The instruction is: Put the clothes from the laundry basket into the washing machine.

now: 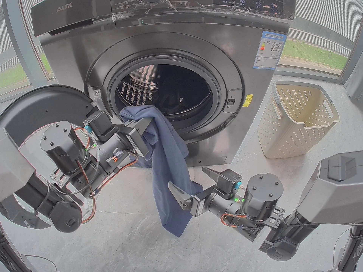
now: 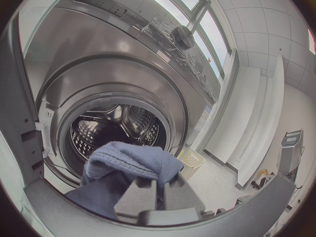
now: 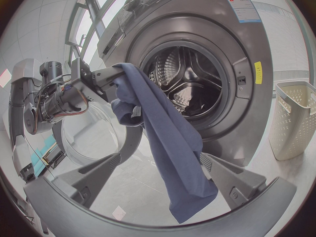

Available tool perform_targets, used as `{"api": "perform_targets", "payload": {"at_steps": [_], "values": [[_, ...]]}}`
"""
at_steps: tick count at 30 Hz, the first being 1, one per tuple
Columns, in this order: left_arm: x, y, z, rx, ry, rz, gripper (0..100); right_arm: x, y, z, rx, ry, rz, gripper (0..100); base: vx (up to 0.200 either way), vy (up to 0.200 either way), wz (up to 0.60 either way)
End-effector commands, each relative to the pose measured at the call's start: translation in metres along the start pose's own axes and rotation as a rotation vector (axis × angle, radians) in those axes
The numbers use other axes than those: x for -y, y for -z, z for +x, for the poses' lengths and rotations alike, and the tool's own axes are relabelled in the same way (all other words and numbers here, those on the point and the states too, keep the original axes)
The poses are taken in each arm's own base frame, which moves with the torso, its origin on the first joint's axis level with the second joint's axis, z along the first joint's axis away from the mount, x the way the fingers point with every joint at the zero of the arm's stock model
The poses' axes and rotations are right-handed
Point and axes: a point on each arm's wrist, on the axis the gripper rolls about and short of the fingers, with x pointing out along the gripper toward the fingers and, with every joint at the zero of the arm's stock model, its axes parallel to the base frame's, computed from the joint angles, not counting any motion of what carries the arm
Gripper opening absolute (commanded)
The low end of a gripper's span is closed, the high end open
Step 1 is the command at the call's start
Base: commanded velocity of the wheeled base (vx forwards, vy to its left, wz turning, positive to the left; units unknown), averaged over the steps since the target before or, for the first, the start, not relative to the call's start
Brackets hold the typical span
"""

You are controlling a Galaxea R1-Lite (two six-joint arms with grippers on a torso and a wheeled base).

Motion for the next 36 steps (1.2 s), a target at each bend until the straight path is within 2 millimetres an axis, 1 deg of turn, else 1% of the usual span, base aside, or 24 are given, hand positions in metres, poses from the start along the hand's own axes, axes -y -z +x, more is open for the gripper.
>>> {"api": "perform_targets", "payload": {"at_steps": [1,5,8,12,16,19,24,25,28,29,32,33,34,35,36], "values": [[0.002,-0.006,0.005,0.034,0.002,0.0,0,-0.004,0.005,0.01,0.006,-0.009,0.002,100,0.0,0.0,0.0],[0.002,-0.01,0.008,0.054,-0.007,0.0,0,-0.006,-0.001,0.02,0.056,-0.012,0.012,100,0.0,0.0,0.0],[0.006,-0.014,0.015,0.099,-0.046,-0.012,0,-0.004,-0.003,0.032,0.089,-0.005,0.011,100,0.0,0.0,0.0],[0.013,-0.017,0.016,0.116,-0.041,-0.05,0,-0.005,0.003,0.046,0.1,-0.004,0.009,100,0.0,0.0,0.0],[0.013,-0.019,0.016,0.122,-0.039,-0.055,0,-0.005,0.012,0.061,0.109,-0.004,0.006,100,0.0,0.0,0.0],[0.013,-0.018,0.016,0.121,-0.04,-0.056,0,-0.006,0.017,0.076,0.132,-0.004,0.008,100,0.0,0.0,0.0],[0.015,-0.017,0.016,0.116,-0.035,-0.06,0,0.002,0.022,0.096,0.168,0.015,-0.015,100,0.0,0.0,0.0],[0.015,-0.017,0.016,0.116,-0.035,-0.06,0,0.003,0.02,0.102,0.185,0.017,-0.014,100,0.0,0.0,0.0],[0.015,-0.017,0.016,0.116,-0.035,-0.06,0,0.004,0.019,0.11,0.197,0.022,-0.013,100,0.0,0.0,0.0],[0.015,-0.017,0.016,0.114,-0.032,-0.06,0,0.008,0.017,0.116,0.207,0.031,-0.012,100,0.0,0.0,0.0],[0.017,-0.016,0.015,0.112,-0.03,-0.062,0,0.014,0.015,0.126,0.228,0.048,-0.021,100,0.0,0.0,0.0],[0.017,-0.016,0.015,0.112,-0.03,-0.062,0,0.014,0.015,0.126,0.228,0.048,-0.021,100,0.0,0.0,0.0],[0.017,-0.016,0.015,0.113,-0.028,-0.067,0,0.018,0.015,0.132,0.24,0.058,-0.022,100,0.0,0.0,0.0],[0.017,-0.016,0.015,0.113,-0.028,-0.069,0,0.019,0.014,0.133,0.245,0.062,-0.021,100,0.0,0.0,0.0],[0.017,-0.017,0.016,0.114,-0.027,-0.076,0,0.022,0.013,0.135,0.257,0.073,-0.02,0,0.0,0.0,0.0]]}}
